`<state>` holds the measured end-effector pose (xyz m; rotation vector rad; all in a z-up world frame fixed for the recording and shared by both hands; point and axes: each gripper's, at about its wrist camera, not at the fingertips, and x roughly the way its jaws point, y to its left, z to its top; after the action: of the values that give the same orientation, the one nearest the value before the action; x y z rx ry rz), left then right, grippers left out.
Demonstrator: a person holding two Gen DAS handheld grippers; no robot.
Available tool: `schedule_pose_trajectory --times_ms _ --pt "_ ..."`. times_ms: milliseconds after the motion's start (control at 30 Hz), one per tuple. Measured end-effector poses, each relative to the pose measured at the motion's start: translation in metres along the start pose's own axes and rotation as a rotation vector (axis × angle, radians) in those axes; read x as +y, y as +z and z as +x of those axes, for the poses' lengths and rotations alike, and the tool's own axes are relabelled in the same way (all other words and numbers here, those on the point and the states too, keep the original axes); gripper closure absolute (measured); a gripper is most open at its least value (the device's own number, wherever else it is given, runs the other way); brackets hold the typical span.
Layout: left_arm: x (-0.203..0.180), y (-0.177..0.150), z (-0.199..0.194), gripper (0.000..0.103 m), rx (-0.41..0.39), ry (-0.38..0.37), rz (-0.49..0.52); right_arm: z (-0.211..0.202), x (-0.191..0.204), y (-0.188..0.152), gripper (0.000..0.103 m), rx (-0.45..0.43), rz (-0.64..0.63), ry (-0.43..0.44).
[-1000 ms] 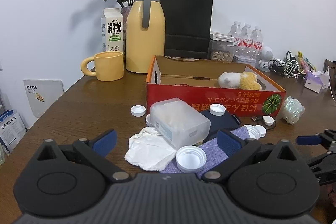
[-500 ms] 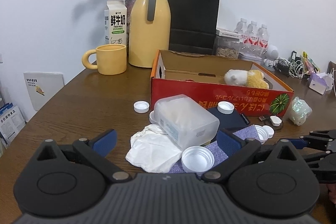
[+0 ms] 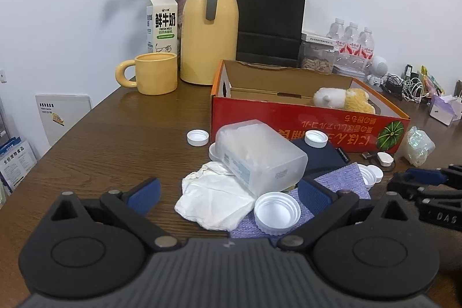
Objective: Organize objects
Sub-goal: 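Return the right tool to the table and grasp the black charging cable, then grasp the clear plastic box with the left tool while the right tool holds the cable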
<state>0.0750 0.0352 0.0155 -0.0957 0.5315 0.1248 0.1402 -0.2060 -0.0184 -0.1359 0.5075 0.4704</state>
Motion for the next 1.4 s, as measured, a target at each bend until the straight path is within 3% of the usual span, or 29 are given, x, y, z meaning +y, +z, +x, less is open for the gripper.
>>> schedule_pose_trajectory --times_ms 167,567,700,867,967,1133,1267,1400 --pt "0.001 -0.001 0.001 0.000 0.006 0.002 -0.001 -0.009 -0.005 -0.001 0.057 -0.059 0.032 -0.051" --pt "-0.021 0.017 0.025 0.000 0.011 -0.015 0.011 -0.011 -0.007 -0.001 0.057 -0.079 0.055 -0.103" --pt "-0.036 0.030 0.046 0.000 0.033 0.014 -0.006 -0.011 -0.009 -0.002 0.058 -0.085 0.068 -0.124" --pt "-0.044 0.038 0.073 0.000 0.074 0.122 -0.048 -0.011 -0.011 -0.002 0.058 -0.084 0.077 -0.127" --pt "-0.043 0.034 0.081 0.000 0.085 0.146 -0.066 -0.011 -0.011 -0.002 0.058 -0.084 0.079 -0.120" --pt "-0.043 0.030 0.080 0.010 0.080 0.146 -0.061 -0.011 -0.013 -0.002 0.058 -0.085 0.083 -0.107" --pt "-0.048 0.027 0.080 0.033 0.082 0.134 -0.041 -0.012 -0.012 -0.002 0.057 -0.092 0.081 -0.103" --pt "-0.051 0.025 0.079 0.036 0.074 0.135 -0.028 -0.013 -0.012 -0.002 0.057 -0.097 0.079 -0.103"
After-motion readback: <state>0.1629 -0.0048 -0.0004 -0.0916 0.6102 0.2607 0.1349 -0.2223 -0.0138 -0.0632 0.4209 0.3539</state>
